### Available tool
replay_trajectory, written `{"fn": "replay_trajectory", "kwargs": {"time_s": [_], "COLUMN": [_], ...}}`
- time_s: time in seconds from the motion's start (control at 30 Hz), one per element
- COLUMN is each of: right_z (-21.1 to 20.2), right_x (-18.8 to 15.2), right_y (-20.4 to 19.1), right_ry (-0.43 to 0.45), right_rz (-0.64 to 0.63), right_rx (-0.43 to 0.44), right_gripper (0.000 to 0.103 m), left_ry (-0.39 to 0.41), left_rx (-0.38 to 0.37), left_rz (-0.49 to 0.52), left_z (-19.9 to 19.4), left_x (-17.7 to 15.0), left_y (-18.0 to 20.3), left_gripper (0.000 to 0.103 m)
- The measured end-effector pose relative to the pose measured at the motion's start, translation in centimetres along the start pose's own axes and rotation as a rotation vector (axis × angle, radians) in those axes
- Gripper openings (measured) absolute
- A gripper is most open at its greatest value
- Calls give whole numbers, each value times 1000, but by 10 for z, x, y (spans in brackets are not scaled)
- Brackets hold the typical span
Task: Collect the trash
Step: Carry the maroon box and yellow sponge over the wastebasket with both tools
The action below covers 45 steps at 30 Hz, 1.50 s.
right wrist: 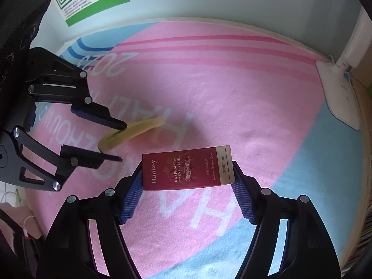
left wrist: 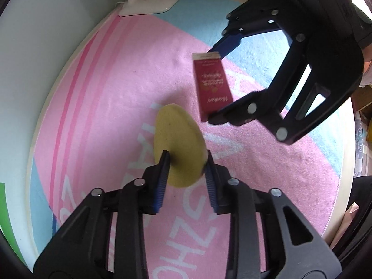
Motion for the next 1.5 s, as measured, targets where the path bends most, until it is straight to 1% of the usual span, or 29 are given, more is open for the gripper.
{"fn": "replay_trajectory", "kwargs": {"time_s": [0.17,0.2,0.3,0.67,0.93,1.2,1.33,1.5], "right_z": [-13,-16,-27,-57,-78,-98,-110,-124], "right_x": [-7,-9,-17,-40,-53,-81,-108,-152], "right_y": [-2,-2,-2,-12,-25,-46,-60,-75], "right_ry": [16,18,23,54,80,104,121,135], "right_rz": [20,24,39,59,66,121,189,307], "right_rx": [-18,-23,-33,-66,-101,-152,-187,-227], "right_gripper": [71,71,71,71,71,71,71,71], "left_ry": [7,10,20,31,50,77,91,105], "left_rx": [21,21,28,57,86,85,69,16], "left_rz": [-13,-18,-26,-44,-46,19,80,185], "left_z": [-14,-18,-26,-52,-67,-83,-89,-94], "left_x": [-11,-8,-11,-28,-30,-42,-49,-55], "left_y": [9,11,13,26,25,49,69,106], "left_gripper": [17,16,6,5,5,5,5,5]}}
Point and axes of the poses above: each gripper's, at about its wrist camera, not at the fingertips, and z roughly the way its jaws point, y to its right, x to its top, the point moved 4 cm from there along z, roughly the way its jaws point, and after that the axes turned 9 degrees about z, right-handed, at the moved point
